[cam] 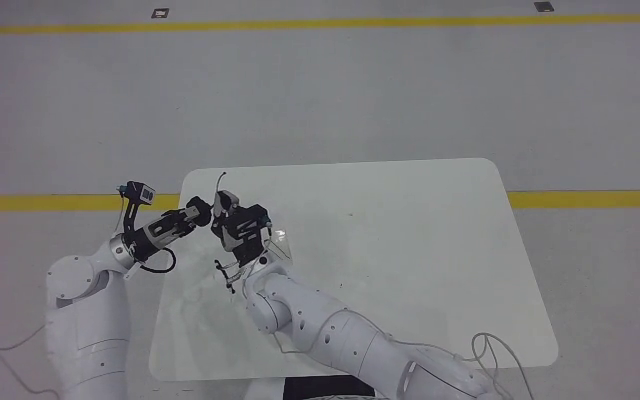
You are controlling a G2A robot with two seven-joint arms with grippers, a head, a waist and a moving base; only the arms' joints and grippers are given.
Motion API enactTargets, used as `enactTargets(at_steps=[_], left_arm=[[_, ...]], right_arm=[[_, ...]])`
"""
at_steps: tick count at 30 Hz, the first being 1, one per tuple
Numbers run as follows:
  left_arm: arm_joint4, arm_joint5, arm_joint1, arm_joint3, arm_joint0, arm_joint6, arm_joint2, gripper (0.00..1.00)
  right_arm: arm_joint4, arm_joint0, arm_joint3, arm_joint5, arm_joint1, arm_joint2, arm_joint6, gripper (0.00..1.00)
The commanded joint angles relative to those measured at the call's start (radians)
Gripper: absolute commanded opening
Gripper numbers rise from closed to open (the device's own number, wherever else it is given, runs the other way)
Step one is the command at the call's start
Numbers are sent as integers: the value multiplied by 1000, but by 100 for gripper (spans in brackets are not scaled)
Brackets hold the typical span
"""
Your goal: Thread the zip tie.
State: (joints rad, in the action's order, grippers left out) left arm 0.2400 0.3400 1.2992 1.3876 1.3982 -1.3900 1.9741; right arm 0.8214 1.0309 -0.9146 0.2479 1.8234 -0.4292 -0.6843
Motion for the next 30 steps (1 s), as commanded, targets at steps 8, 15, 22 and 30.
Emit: enactTargets(at_steps=[8,15,22,30], left_arm=[[0,0,0,0,0,0,0,0],[0,0,0,0,0,0,0,0],[0,0,0,0,0,0,0,0],[0,0,0,0,0,0,0,0]], right_arm=[[-40,0,-11,7,-1,16,-10,0],[-61,-1,-24,23,-1,28,-4,0],[-75,0,-32,43,-1,36,-14,0],[-91,4,-36,56,-3,45,-17,0]])
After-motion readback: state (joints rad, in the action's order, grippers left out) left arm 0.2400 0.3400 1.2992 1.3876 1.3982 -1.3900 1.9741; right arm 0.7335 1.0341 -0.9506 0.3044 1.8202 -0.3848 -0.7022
